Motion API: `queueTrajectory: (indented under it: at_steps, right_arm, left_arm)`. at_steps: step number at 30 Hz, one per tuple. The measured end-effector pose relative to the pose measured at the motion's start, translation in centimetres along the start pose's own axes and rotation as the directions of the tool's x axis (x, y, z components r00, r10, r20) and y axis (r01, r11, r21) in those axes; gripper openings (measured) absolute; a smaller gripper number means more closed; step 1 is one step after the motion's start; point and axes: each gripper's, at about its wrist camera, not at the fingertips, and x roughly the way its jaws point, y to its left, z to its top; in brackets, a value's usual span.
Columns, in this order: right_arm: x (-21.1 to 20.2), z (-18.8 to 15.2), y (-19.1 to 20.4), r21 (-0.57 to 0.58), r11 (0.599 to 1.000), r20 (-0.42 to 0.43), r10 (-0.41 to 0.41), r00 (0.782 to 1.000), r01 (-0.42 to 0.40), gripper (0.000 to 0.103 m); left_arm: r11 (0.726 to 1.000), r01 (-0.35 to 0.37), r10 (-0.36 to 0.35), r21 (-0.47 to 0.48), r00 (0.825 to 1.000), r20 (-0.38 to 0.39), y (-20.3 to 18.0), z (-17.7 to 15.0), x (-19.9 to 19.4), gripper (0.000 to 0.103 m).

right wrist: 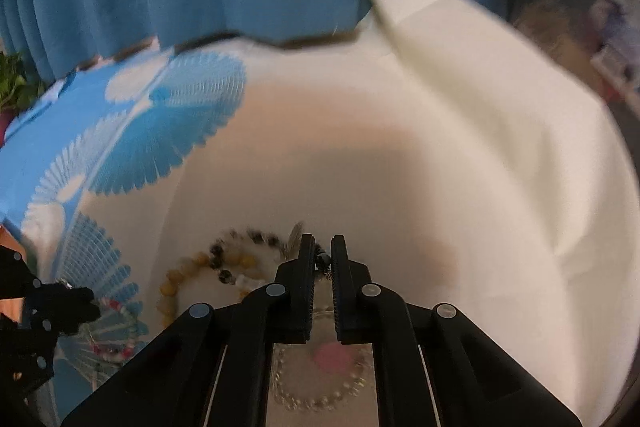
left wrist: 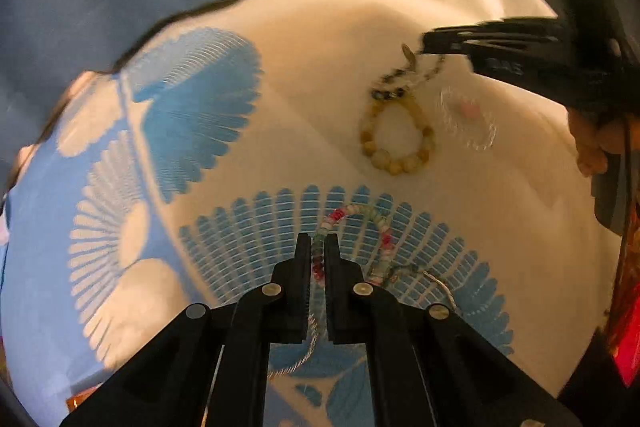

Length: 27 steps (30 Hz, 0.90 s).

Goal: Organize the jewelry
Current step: 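Grasp the multicolor bead bracelet with the left tool while the right tool grasps a dark bead bracelet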

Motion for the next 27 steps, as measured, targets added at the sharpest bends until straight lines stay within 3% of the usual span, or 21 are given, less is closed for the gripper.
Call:
queueTrajectory:
  at_steps: [11,18,27]
  right_arm:
    - [-11.6,0.2,2.3,-0.052,0.995,0.149,-0.076,0.986,0.084,0.008]
    - [-20.7,-3.7,5.7,-0.097,0.993,0.206,-0.048,0.977,0.069,0.008]
    - [-28.6,-13.1,11.3,-0.101,0.994,0.209,-0.011,0.978,0.033,0.008]
  left_arm:
    - [0.999,-0.026,0.034,-0.045,0.981,0.192,-0.3,-2.7,-12.9,0.004]
    - [0.997,-0.021,0.041,-0.075,0.961,0.274,-1.9,-9.4,-20.9,0.004]
    - [0.991,-0.001,0.045,-0.134,0.945,0.325,-3.8,-21.2,-26.9,0.004]
